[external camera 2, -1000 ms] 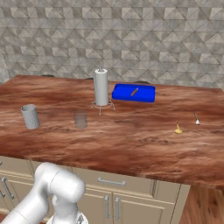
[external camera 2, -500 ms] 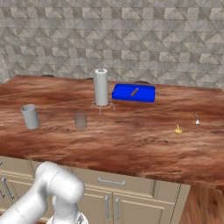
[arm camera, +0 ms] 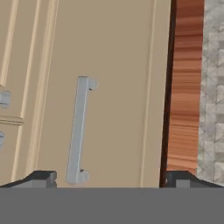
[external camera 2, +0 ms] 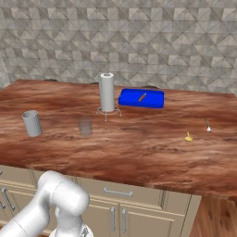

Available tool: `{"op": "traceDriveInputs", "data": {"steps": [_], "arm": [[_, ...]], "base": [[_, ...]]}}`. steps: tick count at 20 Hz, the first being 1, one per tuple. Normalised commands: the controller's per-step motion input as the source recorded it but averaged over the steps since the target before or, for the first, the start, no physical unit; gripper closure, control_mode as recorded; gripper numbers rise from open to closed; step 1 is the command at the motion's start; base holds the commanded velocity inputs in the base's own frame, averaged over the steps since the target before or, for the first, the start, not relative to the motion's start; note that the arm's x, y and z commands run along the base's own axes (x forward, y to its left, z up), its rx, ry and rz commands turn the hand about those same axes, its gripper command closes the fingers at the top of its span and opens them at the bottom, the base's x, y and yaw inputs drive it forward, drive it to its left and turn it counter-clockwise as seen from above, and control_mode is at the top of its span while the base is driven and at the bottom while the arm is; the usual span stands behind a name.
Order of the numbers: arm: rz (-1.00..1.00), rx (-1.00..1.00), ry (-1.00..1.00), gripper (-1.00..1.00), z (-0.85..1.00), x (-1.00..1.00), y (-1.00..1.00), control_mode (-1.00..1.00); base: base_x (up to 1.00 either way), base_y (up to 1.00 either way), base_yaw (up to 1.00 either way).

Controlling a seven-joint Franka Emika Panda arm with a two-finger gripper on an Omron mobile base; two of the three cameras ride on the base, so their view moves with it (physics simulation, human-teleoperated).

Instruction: Take the tongs from the drawer on the left and place them on the dining counter next to the tray containing the kebab skewer.

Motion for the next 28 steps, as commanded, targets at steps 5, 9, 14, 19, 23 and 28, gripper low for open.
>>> {"op": "traceDriveInputs", "data": {"steps": [5, 9, 14, 19, 23, 28], "arm": [[0.0, 0.0, -0.03, -1.0, -0.31, 0.16, 0.0, -1.0], [0.0, 0.0, -0.02, -1.0, -0.27, 0.21, 0.03, -1.0], [0.0, 0.0, -0.07, -1.0, -0.05, 0.14, 0.1, -1.0], [0.0, 0.0, -0.1, -1.0, 0.0, 0.0, 0.19, -1.0], [0.0, 0.0, -0.1, -1.0, 0.0, 0.0, 0.27, -1.0], [0.0, 0.0, -0.04, -1.0, 0.0, 0.01, 0.18, -1.0]], "base": [[0.0, 0.0, 0.0], [0.0, 0.0, 0.0], [0.0, 0.0, 0.0], [0.0, 0.0, 0.0], [0.0, 0.0, 0.0], [0.0, 0.0, 0.0]]}}
